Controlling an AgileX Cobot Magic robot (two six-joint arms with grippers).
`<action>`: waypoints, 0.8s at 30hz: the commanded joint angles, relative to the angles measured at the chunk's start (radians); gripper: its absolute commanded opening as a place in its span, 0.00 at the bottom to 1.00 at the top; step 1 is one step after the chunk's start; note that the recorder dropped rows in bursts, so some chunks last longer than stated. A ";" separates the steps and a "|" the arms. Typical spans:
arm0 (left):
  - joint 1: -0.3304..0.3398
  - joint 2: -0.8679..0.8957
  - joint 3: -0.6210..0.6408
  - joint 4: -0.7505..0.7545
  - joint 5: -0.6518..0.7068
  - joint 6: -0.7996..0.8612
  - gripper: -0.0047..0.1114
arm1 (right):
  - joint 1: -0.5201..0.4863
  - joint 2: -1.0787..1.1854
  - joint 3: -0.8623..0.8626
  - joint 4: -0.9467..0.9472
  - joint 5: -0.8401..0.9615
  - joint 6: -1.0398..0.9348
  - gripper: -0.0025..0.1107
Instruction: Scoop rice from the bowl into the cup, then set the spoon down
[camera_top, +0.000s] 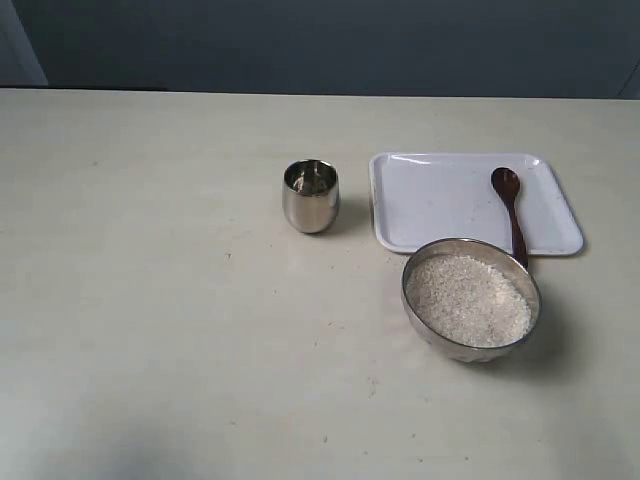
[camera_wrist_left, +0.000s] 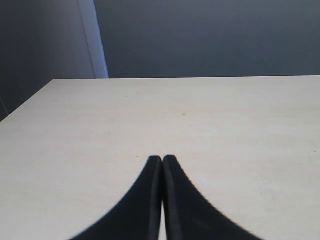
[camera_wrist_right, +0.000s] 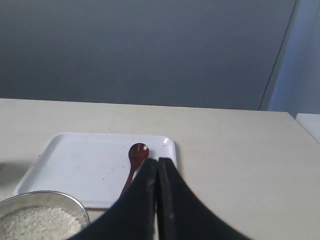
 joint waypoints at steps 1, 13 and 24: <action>-0.006 -0.001 0.000 0.002 -0.005 -0.003 0.04 | 0.002 -0.142 0.084 0.045 -0.032 0.009 0.02; -0.006 -0.001 0.000 0.002 -0.005 -0.003 0.04 | -0.042 -0.178 0.084 0.083 0.067 0.009 0.02; -0.006 -0.001 0.000 0.002 -0.005 -0.003 0.04 | -0.161 -0.178 0.084 0.116 0.194 0.021 0.02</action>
